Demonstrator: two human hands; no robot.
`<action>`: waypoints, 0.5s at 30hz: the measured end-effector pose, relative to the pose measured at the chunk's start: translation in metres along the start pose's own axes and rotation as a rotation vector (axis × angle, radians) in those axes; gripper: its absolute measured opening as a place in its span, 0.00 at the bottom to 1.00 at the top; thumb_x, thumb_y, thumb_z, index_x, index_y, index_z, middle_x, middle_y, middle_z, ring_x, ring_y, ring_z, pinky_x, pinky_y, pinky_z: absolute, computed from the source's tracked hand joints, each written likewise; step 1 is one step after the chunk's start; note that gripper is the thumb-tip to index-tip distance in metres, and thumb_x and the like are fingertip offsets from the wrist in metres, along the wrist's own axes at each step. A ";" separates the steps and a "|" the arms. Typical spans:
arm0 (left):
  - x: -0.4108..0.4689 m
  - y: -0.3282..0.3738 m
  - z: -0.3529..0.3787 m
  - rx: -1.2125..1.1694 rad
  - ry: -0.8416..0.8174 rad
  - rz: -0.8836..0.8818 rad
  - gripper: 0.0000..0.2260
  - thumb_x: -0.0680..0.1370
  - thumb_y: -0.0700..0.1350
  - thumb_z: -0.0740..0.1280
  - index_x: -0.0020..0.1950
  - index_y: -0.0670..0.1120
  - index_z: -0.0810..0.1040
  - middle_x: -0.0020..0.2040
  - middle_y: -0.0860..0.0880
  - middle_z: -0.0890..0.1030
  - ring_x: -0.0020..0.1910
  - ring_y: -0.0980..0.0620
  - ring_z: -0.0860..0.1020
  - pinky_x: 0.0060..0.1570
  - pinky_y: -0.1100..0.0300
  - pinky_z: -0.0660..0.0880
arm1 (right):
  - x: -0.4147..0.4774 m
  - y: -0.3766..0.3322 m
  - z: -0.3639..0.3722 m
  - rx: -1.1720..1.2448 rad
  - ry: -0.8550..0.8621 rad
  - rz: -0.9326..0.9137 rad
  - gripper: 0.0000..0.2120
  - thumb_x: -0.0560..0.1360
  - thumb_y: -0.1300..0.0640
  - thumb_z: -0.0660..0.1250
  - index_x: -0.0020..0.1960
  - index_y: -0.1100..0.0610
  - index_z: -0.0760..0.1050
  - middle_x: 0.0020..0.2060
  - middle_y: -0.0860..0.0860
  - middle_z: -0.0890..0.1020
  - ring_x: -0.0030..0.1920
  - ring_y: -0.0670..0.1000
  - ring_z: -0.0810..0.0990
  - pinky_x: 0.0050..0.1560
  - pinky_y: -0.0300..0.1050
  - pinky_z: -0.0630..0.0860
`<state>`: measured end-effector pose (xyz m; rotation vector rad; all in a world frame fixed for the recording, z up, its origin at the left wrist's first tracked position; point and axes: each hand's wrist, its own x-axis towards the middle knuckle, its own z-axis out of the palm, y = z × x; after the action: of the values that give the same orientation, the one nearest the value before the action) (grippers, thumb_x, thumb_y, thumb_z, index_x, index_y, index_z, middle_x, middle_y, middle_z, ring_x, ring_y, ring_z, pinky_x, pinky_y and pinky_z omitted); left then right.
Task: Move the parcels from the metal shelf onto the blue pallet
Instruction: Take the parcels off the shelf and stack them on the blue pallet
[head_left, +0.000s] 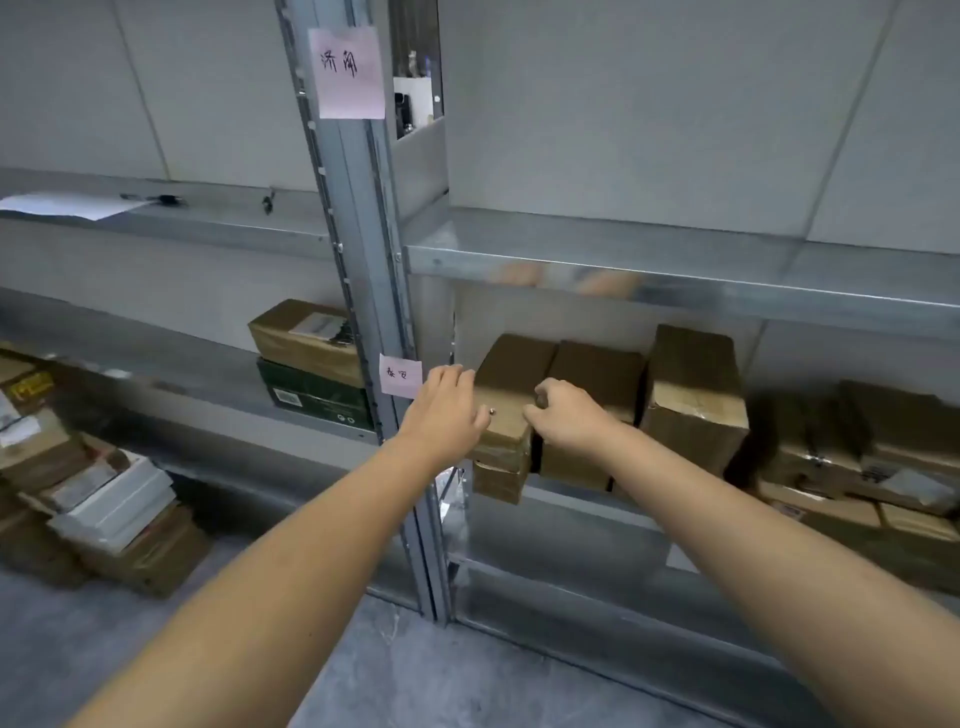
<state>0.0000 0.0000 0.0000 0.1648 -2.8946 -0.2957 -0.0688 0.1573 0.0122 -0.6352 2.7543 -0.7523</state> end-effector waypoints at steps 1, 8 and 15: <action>0.006 -0.010 0.005 -0.026 -0.029 -0.016 0.23 0.81 0.49 0.57 0.74 0.39 0.63 0.72 0.43 0.66 0.72 0.46 0.61 0.72 0.52 0.59 | 0.007 -0.001 0.007 0.007 -0.006 0.054 0.22 0.78 0.52 0.59 0.67 0.64 0.68 0.64 0.59 0.73 0.62 0.58 0.73 0.59 0.48 0.70; 0.049 -0.065 0.056 -0.225 -0.227 -0.103 0.21 0.82 0.50 0.56 0.72 0.40 0.64 0.69 0.42 0.69 0.69 0.44 0.65 0.68 0.49 0.64 | 0.051 0.008 0.059 0.133 -0.054 0.268 0.21 0.78 0.52 0.62 0.66 0.64 0.67 0.62 0.59 0.75 0.60 0.58 0.75 0.53 0.43 0.68; 0.088 -0.069 0.096 -0.587 -0.301 -0.273 0.18 0.81 0.52 0.59 0.63 0.38 0.71 0.60 0.38 0.77 0.60 0.38 0.75 0.59 0.50 0.72 | 0.080 0.020 0.092 0.310 -0.015 0.464 0.25 0.80 0.47 0.57 0.68 0.64 0.64 0.63 0.60 0.76 0.62 0.60 0.75 0.54 0.45 0.68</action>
<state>-0.1019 -0.0608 -0.0870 0.4416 -2.9106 -1.2917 -0.1177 0.0962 -0.0830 0.0597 2.5389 -1.0119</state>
